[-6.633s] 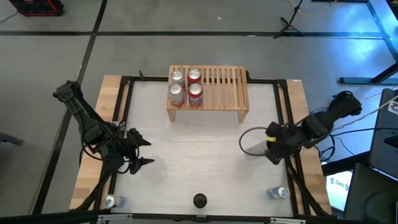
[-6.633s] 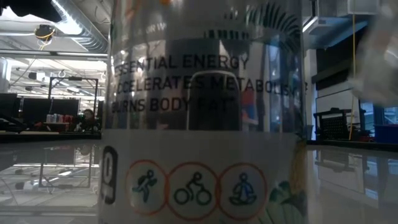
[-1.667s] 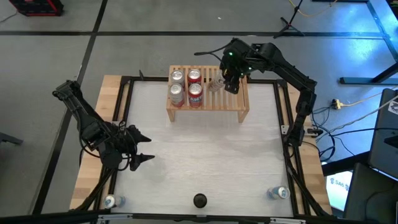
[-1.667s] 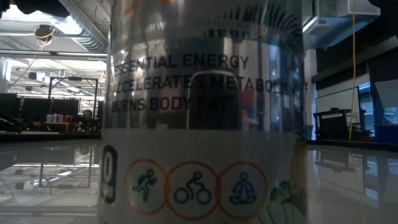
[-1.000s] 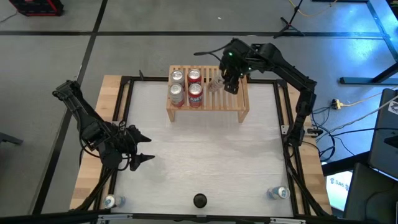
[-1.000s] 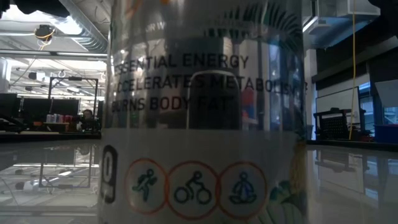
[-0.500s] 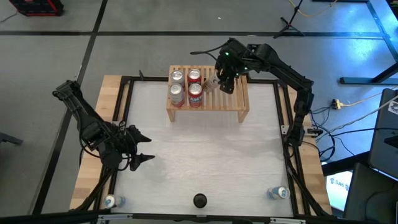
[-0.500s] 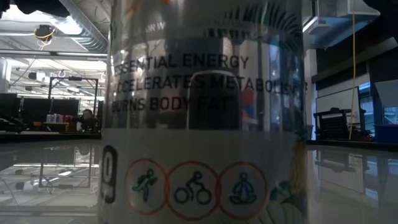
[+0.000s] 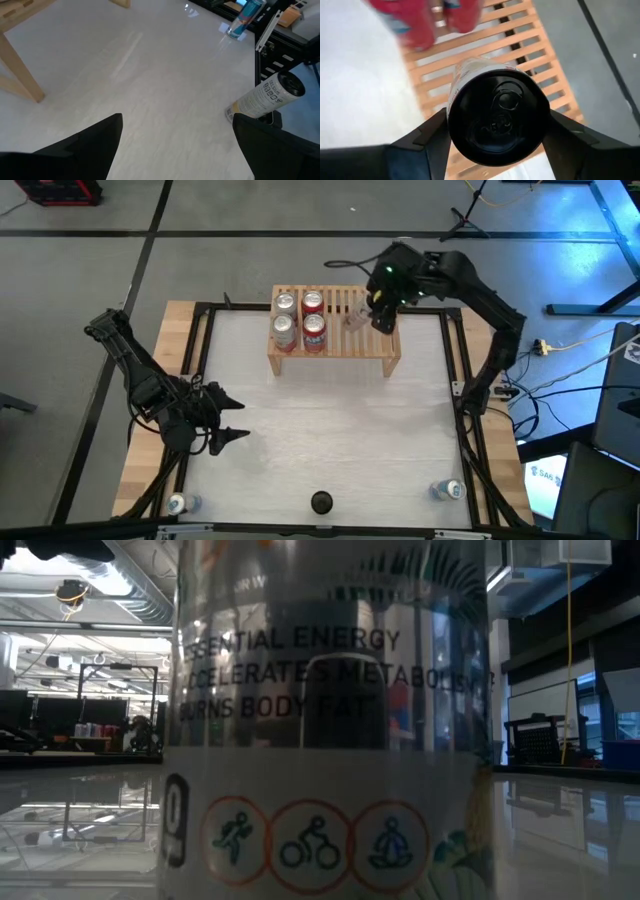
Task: Place canned beverage on shelf
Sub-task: Put the top white yellow soda can on the shelf
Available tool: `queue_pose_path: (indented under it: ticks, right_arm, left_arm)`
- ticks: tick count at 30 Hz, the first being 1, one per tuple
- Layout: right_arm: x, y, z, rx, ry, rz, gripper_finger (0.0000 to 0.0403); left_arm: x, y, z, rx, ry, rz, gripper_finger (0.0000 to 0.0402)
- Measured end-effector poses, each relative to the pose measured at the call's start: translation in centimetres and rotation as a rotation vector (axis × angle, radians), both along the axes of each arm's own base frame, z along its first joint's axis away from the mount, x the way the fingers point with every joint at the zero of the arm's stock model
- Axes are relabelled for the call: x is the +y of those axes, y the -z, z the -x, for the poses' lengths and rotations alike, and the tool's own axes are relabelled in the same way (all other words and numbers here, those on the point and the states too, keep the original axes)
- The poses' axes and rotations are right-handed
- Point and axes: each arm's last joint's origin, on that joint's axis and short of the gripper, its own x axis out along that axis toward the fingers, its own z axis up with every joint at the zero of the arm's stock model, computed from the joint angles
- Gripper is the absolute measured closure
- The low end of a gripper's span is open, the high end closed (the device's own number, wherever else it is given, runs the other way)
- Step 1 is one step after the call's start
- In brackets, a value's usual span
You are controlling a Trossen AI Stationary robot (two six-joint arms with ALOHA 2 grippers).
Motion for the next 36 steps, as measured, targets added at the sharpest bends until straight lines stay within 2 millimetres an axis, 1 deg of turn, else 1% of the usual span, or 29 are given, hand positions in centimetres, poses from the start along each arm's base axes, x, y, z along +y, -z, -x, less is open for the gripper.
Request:
queue_pose_path:
  ticks: [6,11,19,24,26,30,34,36]
  right_arm:
    - [3.2,-0.9,0.9,-0.022,0.024,-0.057,0.0157]
    - [6.7,-1.6,1.3,-0.054,0.03,-0.108,0.0158]
    - [13.1,-1.6,0.8,-0.088,0.008,-0.174,0.0158]
    - [16.4,-1.5,1.0,-0.111,0.028,-0.169,0.0158]
    - [17.5,-1.5,1.1,-0.117,0.032,-0.171,0.0158]
    - [19.5,-0.1,0.0,-0.089,0.001,-0.181,0.0158]
    - [21.2,2.1,-2.3,-0.06,-0.06,-0.165,0.0158]
    - [21.7,3.3,-3.5,-0.054,-0.097,-0.151,0.0158]
  left_arm:
    - [0.0,0.0,0.0,0.0,0.001,0.002,0.0033]
    - [-0.1,0.0,0.0,0.009,0.013,0.013,0.0033]
    - [-0.2,0.1,0.0,0.029,0.038,0.031,0.0033]
    - [-0.2,0.1,0.0,0.039,0.062,0.017,0.0033]
    - [-0.2,0.1,0.0,0.034,0.059,0.017,0.0033]
    - [-0.2,0.0,0.0,0.027,0.059,0.025,0.0033]
    - [-0.6,-0.1,-0.5,0.003,0.053,0.042,0.0033]
    - [-0.8,0.0,-0.9,-0.007,0.046,0.06,0.0033]
